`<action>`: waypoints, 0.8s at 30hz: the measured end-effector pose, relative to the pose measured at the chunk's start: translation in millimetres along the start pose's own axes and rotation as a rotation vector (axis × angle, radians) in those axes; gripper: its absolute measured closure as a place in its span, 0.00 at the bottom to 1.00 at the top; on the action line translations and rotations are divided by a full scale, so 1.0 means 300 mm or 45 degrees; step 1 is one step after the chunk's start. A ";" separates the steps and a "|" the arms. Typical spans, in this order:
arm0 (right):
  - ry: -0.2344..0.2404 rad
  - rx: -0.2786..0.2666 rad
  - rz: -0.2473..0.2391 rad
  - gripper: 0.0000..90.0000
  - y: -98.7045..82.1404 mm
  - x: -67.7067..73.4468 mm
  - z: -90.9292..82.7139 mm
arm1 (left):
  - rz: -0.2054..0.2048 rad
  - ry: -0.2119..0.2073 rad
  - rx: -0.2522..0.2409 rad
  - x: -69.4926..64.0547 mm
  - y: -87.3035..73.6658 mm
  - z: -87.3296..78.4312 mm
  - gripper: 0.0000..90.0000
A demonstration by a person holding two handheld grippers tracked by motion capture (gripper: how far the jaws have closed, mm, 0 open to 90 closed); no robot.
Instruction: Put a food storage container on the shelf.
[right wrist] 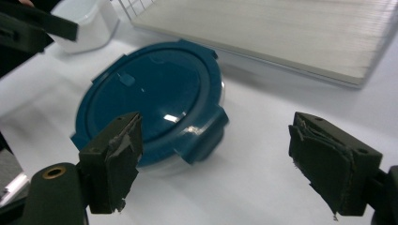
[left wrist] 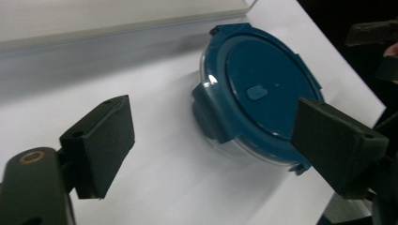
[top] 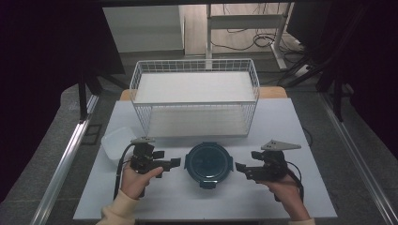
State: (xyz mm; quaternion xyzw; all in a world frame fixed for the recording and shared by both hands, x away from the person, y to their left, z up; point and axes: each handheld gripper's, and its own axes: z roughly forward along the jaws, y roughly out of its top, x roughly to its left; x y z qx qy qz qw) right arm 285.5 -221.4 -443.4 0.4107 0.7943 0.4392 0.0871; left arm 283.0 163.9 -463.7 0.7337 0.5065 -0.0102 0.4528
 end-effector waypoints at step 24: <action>0.134 0.121 0.301 0.09 0.004 -0.020 0.181 | -0.109 -0.170 0.102 0.024 0.013 0.156 0.12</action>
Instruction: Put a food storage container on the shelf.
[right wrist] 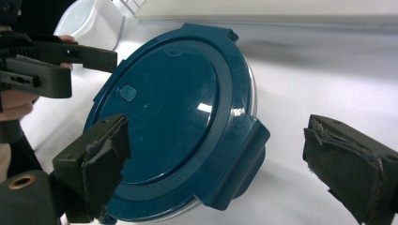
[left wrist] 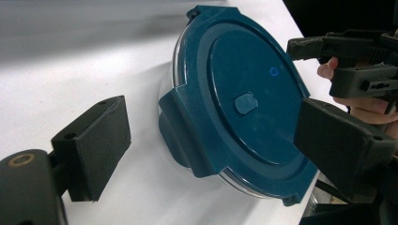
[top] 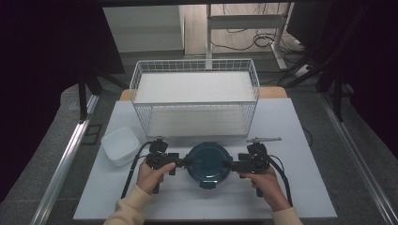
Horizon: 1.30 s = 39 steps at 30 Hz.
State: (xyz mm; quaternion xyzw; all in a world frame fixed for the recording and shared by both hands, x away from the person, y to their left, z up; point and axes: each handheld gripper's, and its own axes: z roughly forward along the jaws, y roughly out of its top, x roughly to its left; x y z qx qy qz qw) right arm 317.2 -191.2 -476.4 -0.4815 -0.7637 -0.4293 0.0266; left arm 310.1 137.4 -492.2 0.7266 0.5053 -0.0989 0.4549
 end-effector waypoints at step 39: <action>0.163 -0.009 0.409 0.37 -0.063 -0.049 0.074 | -0.292 -0.154 0.029 0.032 -0.046 0.091 0.35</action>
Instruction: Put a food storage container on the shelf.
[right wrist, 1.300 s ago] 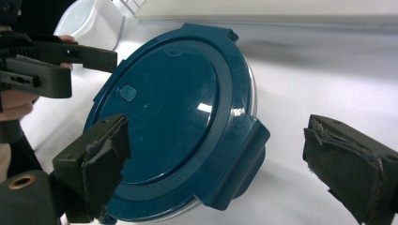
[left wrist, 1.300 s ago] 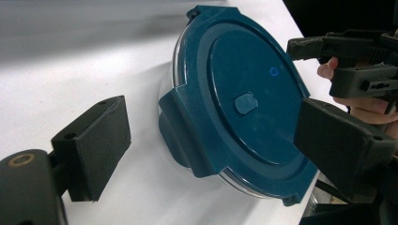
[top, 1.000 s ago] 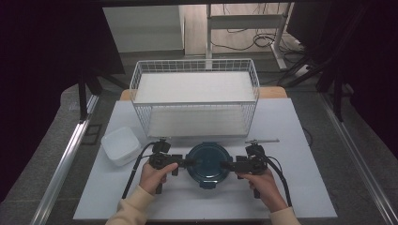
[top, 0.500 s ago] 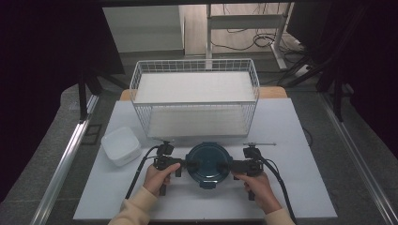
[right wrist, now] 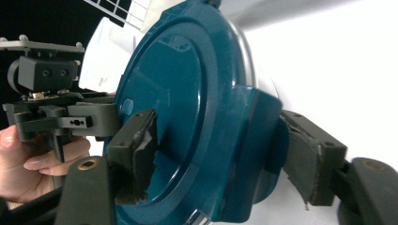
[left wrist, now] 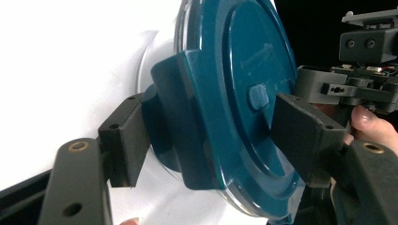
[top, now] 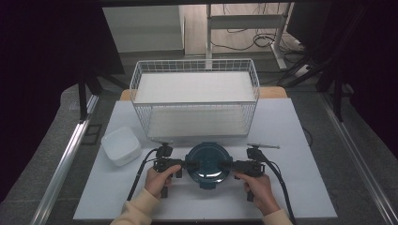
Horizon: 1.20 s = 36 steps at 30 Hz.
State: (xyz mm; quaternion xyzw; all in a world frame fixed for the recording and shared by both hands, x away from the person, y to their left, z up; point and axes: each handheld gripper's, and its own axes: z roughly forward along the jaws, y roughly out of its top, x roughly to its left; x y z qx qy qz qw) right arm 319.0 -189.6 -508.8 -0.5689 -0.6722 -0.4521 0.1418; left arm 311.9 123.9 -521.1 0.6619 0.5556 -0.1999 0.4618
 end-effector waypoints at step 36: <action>0.054 -0.093 -0.206 0.47 0.031 0.122 -0.070 | 0.103 -0.009 -0.109 -0.075 -0.005 -0.125 0.44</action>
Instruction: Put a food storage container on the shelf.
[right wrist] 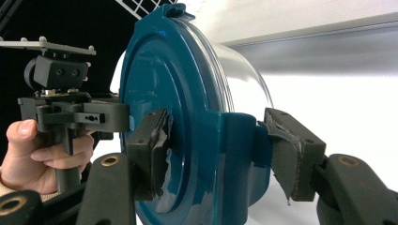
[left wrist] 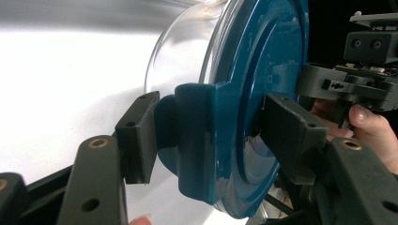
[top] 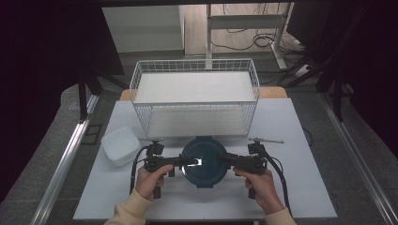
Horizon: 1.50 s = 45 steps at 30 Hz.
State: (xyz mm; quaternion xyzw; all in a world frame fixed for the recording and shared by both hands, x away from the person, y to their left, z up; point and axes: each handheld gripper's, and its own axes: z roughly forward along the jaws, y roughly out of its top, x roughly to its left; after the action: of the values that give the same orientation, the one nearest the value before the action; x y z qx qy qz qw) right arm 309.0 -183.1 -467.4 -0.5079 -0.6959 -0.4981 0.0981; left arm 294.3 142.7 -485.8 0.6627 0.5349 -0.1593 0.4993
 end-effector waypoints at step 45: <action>0.080 -0.043 -0.144 0.48 0.179 0.109 -0.023 | 0.105 0.040 -0.085 -0.118 0.184 -0.128 0.45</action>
State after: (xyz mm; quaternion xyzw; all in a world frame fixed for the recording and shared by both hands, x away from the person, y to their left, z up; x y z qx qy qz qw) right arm 334.6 -169.4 -411.1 -0.4535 -0.7116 -0.5301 0.0831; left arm 316.7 159.1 -415.1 0.6695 0.5201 -0.1102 0.5189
